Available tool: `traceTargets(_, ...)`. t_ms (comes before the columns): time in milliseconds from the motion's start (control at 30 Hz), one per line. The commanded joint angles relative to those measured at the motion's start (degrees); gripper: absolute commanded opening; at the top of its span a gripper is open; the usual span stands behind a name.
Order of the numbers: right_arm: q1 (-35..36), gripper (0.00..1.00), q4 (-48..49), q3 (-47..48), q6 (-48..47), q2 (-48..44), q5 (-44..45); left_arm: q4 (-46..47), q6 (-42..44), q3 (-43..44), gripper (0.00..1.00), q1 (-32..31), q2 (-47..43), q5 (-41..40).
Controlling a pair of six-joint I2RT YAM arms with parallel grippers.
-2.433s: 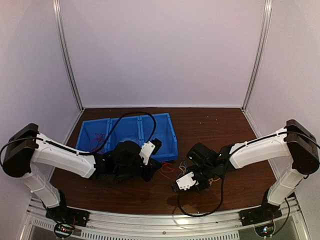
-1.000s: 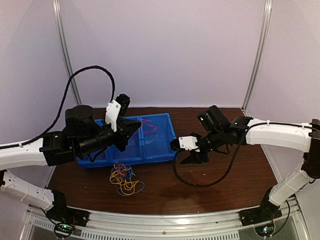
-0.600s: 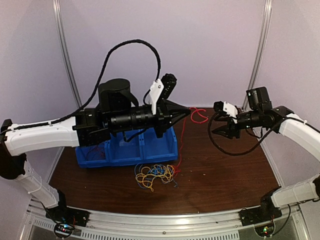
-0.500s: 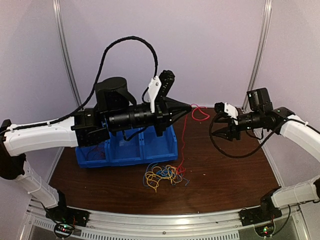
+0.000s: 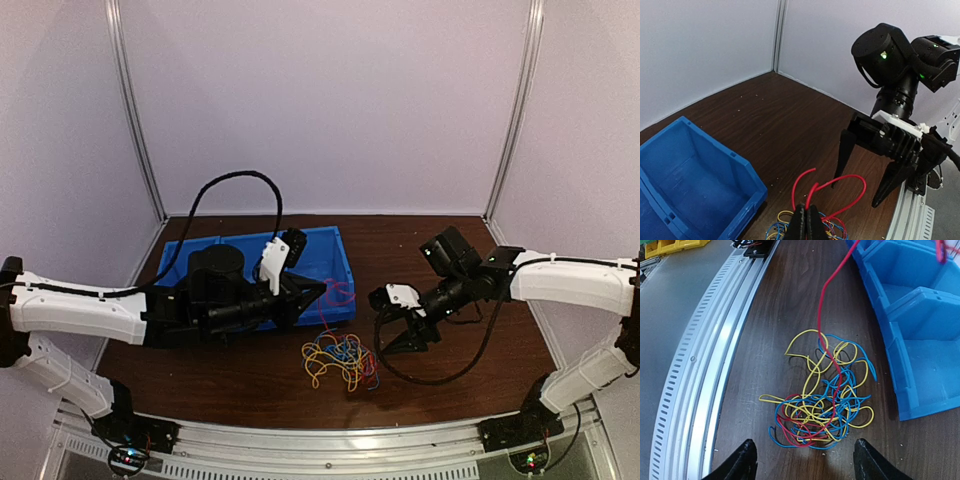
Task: Untangle the cables
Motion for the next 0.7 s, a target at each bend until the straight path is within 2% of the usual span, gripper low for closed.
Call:
traceTargets(0, 4.20, 0.67, 2.34, 1.22, -2.72, 3.82, 2.92, 3.28, -6.98, -4.05, 0.00, 0.04, -7.20, -7.33)
traceTargets(200, 10.87, 0.68, 4.58, 2.36, -6.64, 10.55, 7.22, -0.63, -10.88, -9.04, 0.00, 0.04, -13.83, -11.25)
traceTargets(433, 14.91, 0.69, 7.27, 7.10, -6.08, 19.46, 7.19, -6.26, -9.21, -8.93, 0.00, 0.04, -20.11, -15.74)
traceTargets(633, 15.80, 0.61, 8.97, 9.97, -5.84, 25.65, 7.54, -8.56, -7.46, -7.95, 0.00, 0.04, -23.56, -18.43)
traceTargets(667, 15.99, 0.58, 10.15, 9.63, -5.59, 26.36, 8.33, -9.25, -6.82, -7.19, 0.00, 0.04, -23.95, -18.75)
